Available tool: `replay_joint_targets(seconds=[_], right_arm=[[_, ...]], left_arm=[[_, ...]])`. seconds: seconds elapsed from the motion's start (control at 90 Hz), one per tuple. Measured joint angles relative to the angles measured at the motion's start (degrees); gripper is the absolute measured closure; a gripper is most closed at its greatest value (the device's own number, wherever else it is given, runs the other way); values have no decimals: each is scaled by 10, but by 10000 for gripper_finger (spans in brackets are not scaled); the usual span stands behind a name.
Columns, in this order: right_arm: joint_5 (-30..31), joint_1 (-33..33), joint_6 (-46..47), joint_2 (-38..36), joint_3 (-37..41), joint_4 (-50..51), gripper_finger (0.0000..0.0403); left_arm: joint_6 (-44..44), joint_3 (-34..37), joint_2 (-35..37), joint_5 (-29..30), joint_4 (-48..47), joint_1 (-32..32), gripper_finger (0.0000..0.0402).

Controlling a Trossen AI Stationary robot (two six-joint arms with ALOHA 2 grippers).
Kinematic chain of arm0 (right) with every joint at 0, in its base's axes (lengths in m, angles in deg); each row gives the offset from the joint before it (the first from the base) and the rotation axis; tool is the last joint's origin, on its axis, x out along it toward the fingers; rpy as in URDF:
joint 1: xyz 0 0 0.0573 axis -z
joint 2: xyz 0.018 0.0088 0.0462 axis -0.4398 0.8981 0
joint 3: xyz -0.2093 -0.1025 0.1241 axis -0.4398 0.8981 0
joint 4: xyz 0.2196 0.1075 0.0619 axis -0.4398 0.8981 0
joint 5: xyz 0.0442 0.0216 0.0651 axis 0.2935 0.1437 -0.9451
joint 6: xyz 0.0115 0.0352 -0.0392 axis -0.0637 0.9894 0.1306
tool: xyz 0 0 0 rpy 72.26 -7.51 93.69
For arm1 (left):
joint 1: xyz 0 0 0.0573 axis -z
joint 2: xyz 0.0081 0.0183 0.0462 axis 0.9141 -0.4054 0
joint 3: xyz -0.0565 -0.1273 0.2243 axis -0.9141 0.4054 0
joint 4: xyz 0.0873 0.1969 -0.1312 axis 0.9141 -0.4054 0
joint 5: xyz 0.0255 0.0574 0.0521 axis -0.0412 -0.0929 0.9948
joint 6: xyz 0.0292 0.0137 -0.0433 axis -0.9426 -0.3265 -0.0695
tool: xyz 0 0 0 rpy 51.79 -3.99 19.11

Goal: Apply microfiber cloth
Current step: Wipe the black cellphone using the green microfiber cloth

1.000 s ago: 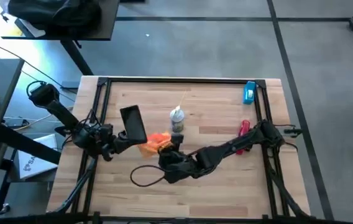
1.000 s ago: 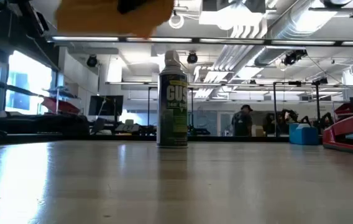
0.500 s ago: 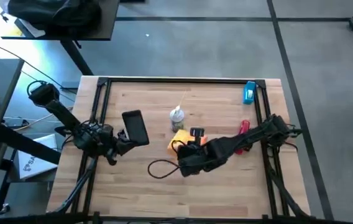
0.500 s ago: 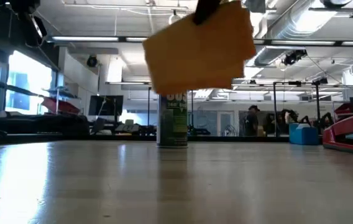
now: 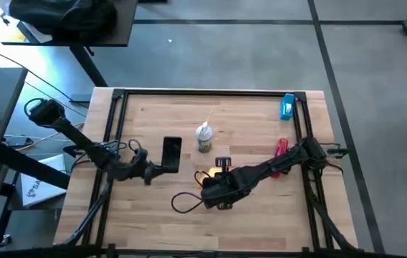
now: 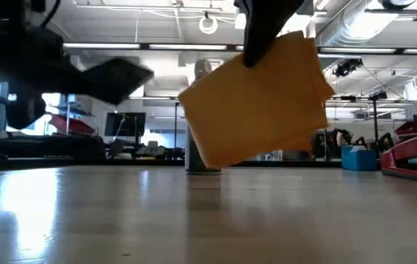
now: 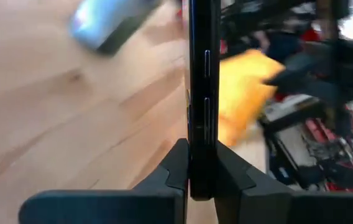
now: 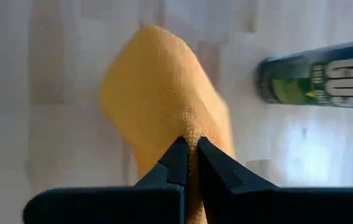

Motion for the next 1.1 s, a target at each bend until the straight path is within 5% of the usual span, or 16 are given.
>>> replay_joint_targets(seconds=[0.133,0.567,0.922,1.1], right_arm=[[-2,-7,-3,1,0,0,403],[25,5,-7,4,0,-39,403],[75,58,-48,17,7,-21,403],[62,90,-84,16,74,-77,403]], left_arm=[[48,0,-29,-56,0,-21,379],[107,0,-155,-103,34,-89,349],[2,-1,-152,-162,69,-125,291],[-80,-1,-111,-176,38,-143,265]])
